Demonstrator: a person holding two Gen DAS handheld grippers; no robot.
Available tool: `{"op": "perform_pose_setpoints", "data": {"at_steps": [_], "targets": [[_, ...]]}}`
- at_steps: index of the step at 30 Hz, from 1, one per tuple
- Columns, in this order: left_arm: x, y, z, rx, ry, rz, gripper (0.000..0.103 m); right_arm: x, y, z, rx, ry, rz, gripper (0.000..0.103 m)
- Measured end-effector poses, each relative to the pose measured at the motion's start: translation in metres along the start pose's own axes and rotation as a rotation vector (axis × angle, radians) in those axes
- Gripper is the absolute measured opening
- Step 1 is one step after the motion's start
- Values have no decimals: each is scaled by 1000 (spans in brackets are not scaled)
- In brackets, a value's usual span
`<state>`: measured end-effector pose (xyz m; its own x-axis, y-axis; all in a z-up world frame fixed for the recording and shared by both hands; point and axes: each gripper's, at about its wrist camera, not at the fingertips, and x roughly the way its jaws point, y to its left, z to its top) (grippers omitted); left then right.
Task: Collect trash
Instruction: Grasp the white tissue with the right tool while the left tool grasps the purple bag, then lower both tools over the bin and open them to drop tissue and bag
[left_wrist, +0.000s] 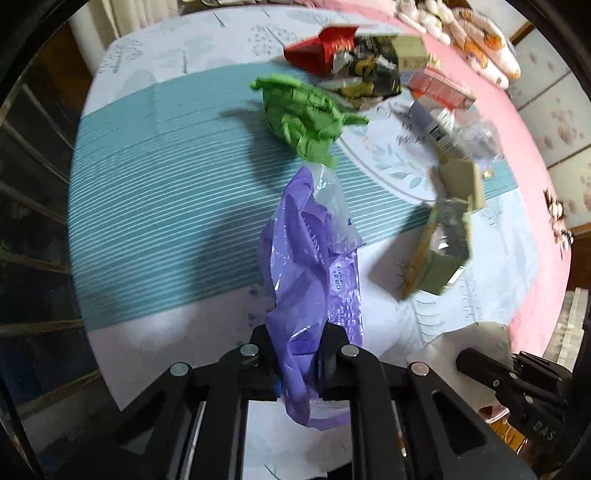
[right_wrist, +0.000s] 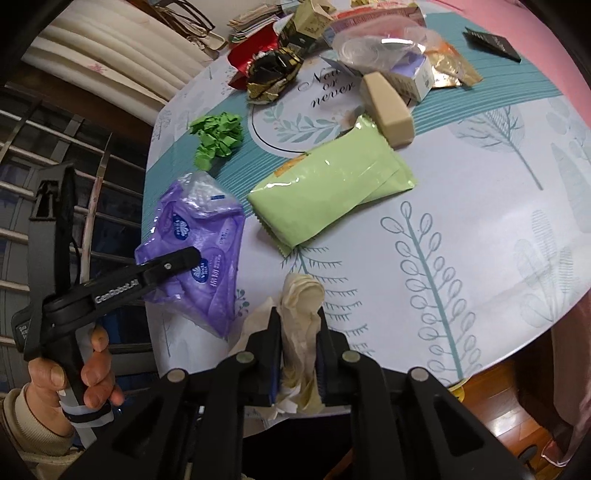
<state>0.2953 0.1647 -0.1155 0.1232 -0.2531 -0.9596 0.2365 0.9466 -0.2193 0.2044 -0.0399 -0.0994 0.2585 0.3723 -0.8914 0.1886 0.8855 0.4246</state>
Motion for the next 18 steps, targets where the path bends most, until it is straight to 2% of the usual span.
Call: {"op": "perform_pose_setpoints", "data": {"at_steps": [8,12,18], "targets": [[-59,-25,-44,-14,-145,26,10,-35,-6,-12,-100,-21,-11,14],[-86,-58,-71,-10,-231,55,10,-56,-18,-21,-172,-31,-17,14],[-97,-116,-118,-51,-295,103,10,-93,-56,-44,-294,-24,-15,14]]}}
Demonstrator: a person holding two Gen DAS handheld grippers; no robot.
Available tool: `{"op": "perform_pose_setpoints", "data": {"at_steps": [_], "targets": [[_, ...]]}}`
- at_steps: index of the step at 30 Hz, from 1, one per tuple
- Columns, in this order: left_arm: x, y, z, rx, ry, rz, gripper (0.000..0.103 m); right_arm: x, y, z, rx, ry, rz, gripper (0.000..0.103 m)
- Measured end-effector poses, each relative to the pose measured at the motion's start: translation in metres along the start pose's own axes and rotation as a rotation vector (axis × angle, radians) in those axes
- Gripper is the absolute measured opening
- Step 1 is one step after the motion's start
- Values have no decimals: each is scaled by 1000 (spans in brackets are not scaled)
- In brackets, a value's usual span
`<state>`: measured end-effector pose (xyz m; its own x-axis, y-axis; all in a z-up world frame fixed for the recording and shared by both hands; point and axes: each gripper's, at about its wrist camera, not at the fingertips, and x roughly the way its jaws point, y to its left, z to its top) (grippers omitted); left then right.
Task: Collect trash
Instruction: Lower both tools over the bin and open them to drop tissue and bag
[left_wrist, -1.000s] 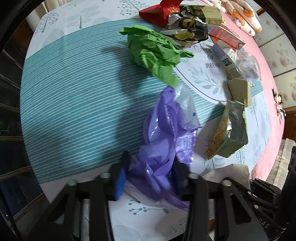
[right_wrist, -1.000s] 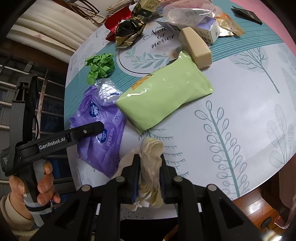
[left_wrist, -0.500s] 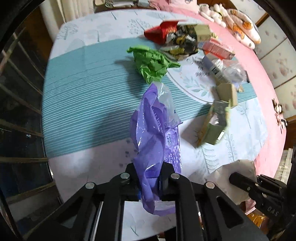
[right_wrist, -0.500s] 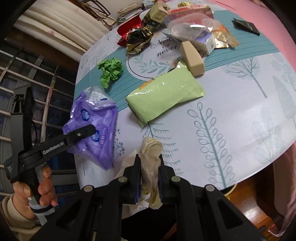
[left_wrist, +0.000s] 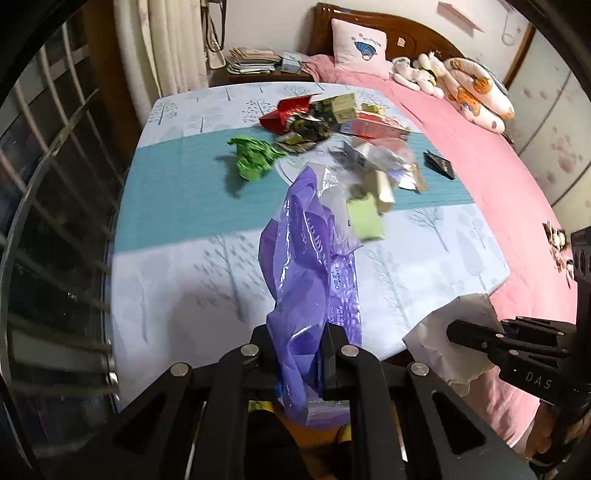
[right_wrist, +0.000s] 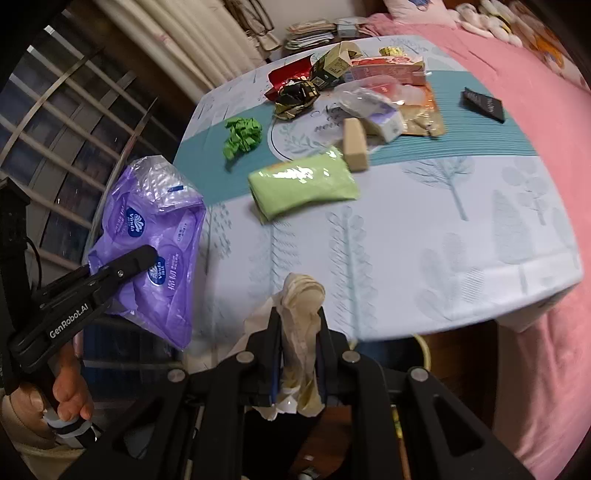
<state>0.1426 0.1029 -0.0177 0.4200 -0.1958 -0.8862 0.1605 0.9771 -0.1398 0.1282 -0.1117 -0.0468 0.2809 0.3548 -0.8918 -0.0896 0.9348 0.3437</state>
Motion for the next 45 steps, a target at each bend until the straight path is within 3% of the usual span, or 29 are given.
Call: {"op": "perform_pose_setpoints", "data": {"at_steps": [8,14,18,26,32,36,37,39,41,45], "targets": [[3,-80,-73,-16,-25,34,10,-19,-55,-54,-104,17,-10,15],[35,-122,-122,12,65,69,10,12,-90,-90,-79,101,-26,15],[67,-132,-148,17,133,81,10,51,-107,-114,-60,144,-61,15],[177,-124,-193,-9,293,70,11,160,-151,-156,27,217,-124,16],[258,-117,-218,4,349,72,13,247,-177,-177,47,253,-153,20],[308,-115,-229,38,360,74,27,296,-194,-186,71,260,-171,24],[315,-114,-231,44,358,74,30,301,-198,-188,81,261,-166,30],[329,-112,-233,53,368,74,52,315,-205,-193,94,261,-165,40],[341,-109,-236,51,365,89,62,323,-209,-197,90,257,-182,49],[348,-106,-237,36,352,110,78,333,-213,-196,100,260,-198,51]]}}
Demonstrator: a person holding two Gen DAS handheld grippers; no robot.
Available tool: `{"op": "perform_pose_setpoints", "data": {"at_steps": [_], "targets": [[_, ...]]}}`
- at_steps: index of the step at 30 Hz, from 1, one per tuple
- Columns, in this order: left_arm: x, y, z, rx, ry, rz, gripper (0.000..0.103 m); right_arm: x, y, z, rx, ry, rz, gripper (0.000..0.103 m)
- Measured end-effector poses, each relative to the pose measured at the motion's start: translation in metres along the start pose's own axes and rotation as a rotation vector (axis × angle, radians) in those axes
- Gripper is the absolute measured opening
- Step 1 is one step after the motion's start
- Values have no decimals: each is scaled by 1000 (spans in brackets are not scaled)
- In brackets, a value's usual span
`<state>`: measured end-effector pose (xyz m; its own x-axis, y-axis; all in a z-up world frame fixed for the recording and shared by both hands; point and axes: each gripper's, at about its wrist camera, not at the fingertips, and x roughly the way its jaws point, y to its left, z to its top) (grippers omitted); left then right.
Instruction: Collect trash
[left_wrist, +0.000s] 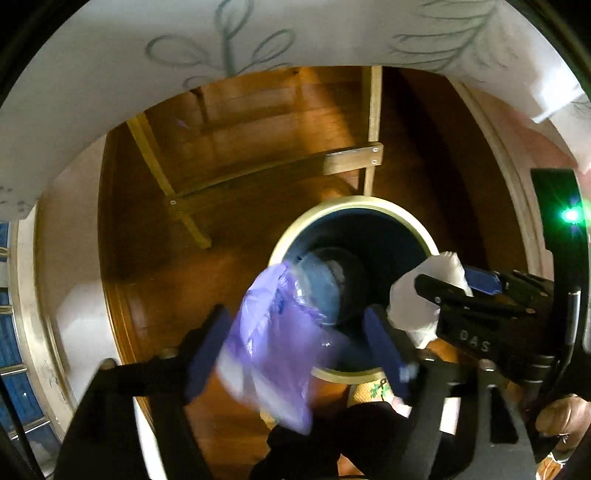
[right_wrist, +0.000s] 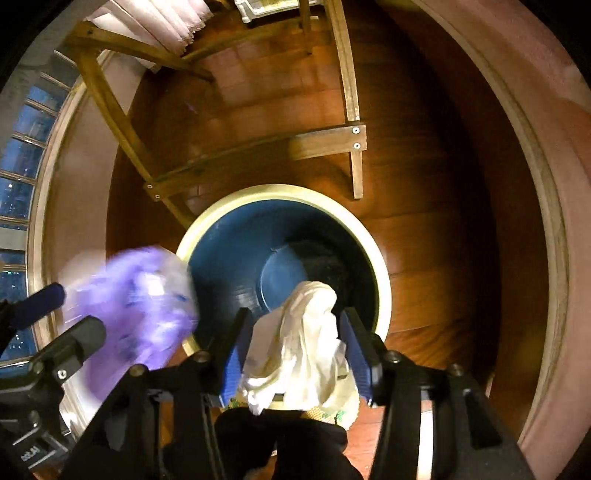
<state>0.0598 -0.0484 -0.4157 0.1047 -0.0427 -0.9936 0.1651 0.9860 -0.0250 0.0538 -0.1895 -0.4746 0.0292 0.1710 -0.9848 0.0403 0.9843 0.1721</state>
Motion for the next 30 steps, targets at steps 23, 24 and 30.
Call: {"op": "perform_pose_setpoints", "data": {"at_steps": [23,24,30], "targets": [[-33,48,-13,-128,-126,-47,78,-26,28,-16,-86,-92,26,55],[-33,50,-15,-139,-132,-44,78,-26,30,-18,-97,-97,27,55],[-31,74,-41,-216,-170,11,78,-30,51,-26,-183,-142,22,55]]}}
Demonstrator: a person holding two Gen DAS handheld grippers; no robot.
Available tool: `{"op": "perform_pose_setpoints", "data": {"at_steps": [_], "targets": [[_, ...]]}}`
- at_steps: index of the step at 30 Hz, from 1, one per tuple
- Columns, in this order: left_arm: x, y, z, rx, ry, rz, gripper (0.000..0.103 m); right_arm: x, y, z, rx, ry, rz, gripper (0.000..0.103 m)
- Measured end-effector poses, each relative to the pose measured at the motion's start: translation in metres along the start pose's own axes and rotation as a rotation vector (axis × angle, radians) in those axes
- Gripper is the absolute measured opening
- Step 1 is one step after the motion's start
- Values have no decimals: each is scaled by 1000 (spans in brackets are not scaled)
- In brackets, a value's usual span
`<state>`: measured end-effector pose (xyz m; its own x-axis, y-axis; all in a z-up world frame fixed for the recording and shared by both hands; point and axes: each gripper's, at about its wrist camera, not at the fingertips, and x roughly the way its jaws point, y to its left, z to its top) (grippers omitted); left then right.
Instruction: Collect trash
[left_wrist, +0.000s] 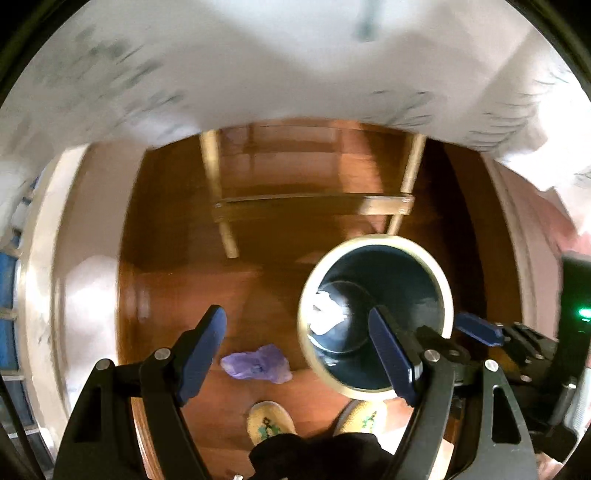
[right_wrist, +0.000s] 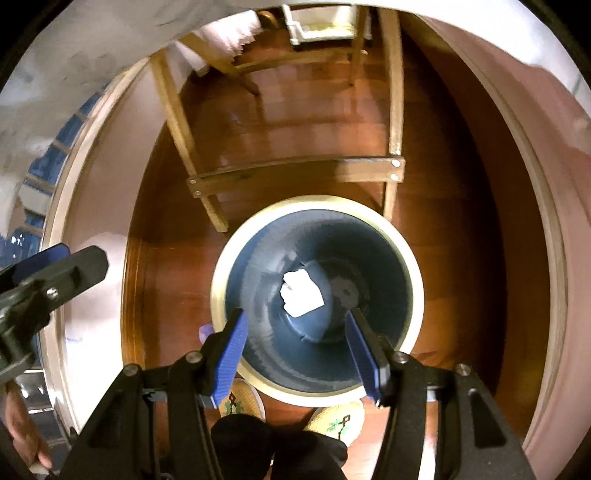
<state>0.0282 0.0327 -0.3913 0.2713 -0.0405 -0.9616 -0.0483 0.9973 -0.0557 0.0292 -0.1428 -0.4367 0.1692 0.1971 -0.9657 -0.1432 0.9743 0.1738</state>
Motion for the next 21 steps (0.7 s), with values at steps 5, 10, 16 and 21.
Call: {"op": "perform_pose_setpoints", "data": {"at_steps": [5,10,16,21], "targets": [[22,36,-22,-91,14,-22,78,9,19,-2,-63,-30,18,55],[57,64,-46,-139,6,-18,77,34,30,-4,-85,-49,17,55],[101,81,-69,-141,21,-6,72,48,48,-17,-121,-155,5,55],[132,94,-88,-108,30,-17,72,54,79,-52,-277,-218,-18,55]]}}
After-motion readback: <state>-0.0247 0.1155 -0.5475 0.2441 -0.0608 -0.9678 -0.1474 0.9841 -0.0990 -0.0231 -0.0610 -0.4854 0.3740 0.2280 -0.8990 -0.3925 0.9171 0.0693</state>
